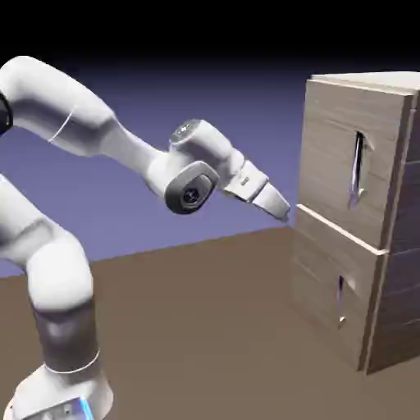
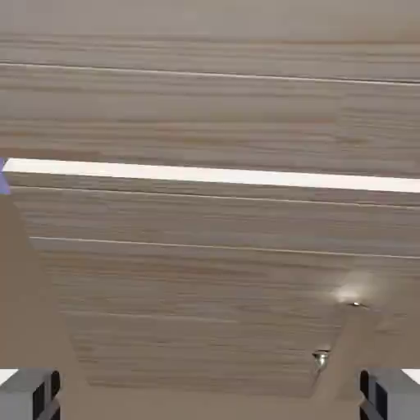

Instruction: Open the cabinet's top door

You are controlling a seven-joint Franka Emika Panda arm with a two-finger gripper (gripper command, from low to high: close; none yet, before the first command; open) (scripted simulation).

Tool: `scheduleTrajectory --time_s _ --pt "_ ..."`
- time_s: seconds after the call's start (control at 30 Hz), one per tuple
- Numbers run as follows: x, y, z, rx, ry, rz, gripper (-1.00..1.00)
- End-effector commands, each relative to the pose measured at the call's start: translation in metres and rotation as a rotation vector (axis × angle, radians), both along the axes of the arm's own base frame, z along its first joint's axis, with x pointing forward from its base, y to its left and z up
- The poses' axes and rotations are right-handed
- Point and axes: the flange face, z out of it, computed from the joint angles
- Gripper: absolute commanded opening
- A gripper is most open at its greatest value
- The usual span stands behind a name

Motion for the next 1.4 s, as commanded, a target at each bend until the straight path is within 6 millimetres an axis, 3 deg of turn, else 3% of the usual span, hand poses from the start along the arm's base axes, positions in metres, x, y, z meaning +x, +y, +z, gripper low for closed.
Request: scheduleTrajectory --time_s 0.0,0.37,0.7,1.03,1.37 --pt "0.000 0.002 0.006 -0.038 -0.013 0.038 1.00" --pt "-0.007 0.015 0.061 -0.473 -0.164 0.403 1.00" --pt "-0.016 0.009 0.095 -0.897 -0.289 0.653 1.00" --pt "-0.019 -0.013 0.109 -1.341 -0.377 0.827 1.00" --pt "-0.010 -0.046 0.103 -1.794 -0.405 0.942 1.00"
